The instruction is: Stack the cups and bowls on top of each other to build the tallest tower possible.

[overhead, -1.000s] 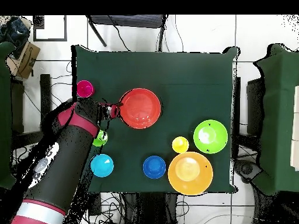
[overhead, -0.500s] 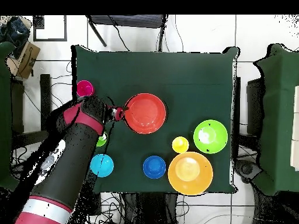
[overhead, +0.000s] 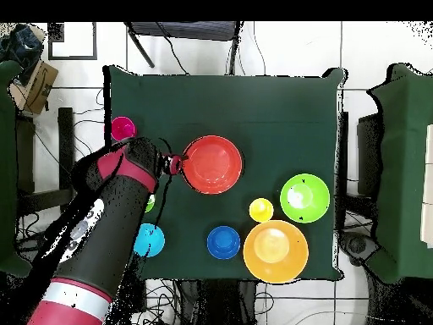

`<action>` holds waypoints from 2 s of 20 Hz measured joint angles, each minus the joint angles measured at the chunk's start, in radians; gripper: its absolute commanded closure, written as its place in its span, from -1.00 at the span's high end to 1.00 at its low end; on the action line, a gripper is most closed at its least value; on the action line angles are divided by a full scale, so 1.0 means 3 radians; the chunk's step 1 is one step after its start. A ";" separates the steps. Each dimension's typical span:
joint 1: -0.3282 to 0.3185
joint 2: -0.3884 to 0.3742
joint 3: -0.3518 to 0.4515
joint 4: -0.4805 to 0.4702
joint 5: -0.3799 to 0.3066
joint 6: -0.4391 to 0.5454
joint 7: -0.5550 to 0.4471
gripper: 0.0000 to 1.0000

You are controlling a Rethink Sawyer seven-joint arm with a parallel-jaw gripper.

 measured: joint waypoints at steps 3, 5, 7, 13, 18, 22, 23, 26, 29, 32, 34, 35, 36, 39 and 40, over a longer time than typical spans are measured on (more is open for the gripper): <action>-0.0025 0.0000 0.0024 0.0000 0.0000 0.0000 0.0000 -1.00; -0.0056 0.0000 0.0055 0.0000 -0.0001 0.0000 0.0000 1.00; -0.0059 0.0000 0.0055 0.0000 -0.0001 0.0000 0.0000 1.00; -0.0061 0.0000 0.0055 0.0000 -0.0001 0.0000 0.0000 1.00; -0.0061 0.0000 0.0056 0.0000 -0.0001 0.0000 0.0000 1.00; -0.0061 0.0000 0.0056 0.0000 -0.0001 0.0000 0.0000 1.00; -0.0061 0.0000 0.0056 0.0000 -0.0001 0.0000 0.0000 1.00; -0.0061 0.0000 0.0057 0.0000 -0.0001 0.0000 0.0000 1.00; -0.0061 0.0000 0.0059 0.0000 -0.0001 0.0000 0.0000 1.00; -0.0068 -0.0011 0.0073 0.0001 -0.0001 0.0000 0.0000 1.00; -0.0080 -0.0029 0.0088 0.0009 -0.0001 0.0000 0.0000 1.00; -0.0088 -0.0044 0.0098 0.0020 -0.0001 0.0000 0.0000 1.00; -0.0107 -0.0080 0.0120 0.0055 -0.0001 -0.0001 0.0000 1.00; -0.0154 -0.0166 0.0170 0.0146 -0.0001 -0.0013 0.0000 1.00; -0.0168 -0.0191 0.0183 0.0175 -0.0001 -0.0021 0.0000 1.00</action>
